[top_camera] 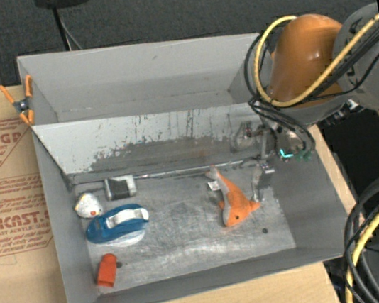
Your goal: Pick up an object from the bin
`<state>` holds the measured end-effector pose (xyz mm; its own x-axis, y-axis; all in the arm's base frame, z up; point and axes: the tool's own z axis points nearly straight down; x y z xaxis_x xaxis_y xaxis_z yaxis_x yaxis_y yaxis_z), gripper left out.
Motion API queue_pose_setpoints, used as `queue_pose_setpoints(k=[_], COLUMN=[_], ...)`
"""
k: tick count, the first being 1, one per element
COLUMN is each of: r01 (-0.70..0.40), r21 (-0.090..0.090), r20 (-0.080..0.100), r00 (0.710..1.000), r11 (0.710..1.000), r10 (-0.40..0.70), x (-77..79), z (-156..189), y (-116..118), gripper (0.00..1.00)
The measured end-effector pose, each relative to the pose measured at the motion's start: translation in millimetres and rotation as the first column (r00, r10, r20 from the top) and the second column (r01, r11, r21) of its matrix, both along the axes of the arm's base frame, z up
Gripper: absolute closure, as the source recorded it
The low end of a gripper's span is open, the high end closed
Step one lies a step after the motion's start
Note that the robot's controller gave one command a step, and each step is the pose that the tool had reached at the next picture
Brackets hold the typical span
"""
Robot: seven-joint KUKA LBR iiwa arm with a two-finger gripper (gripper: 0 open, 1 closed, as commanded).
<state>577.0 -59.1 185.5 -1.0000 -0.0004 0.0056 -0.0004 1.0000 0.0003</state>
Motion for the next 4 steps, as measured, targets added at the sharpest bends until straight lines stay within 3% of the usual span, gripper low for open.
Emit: queue_pose_setpoints(k=[1,2,3,4], r01=[-0.001,-0.049,-0.103,0.007], r21=[-0.001,-0.001,0.001,0.001], r20=[0.008,0.012,0.003,0.008], r00=[1.0,0.999,0.995,1.0], r11=[1.0,0.999,0.995,1.0], r10=[0.001,0.049,0.103,-0.007], x=[1.7,-12.5,-19.4,-22.4], z=[5,-63,-108,-66], y=[0,-14,-18,-17], gripper=[0.0,0.0,0.0,0.0])
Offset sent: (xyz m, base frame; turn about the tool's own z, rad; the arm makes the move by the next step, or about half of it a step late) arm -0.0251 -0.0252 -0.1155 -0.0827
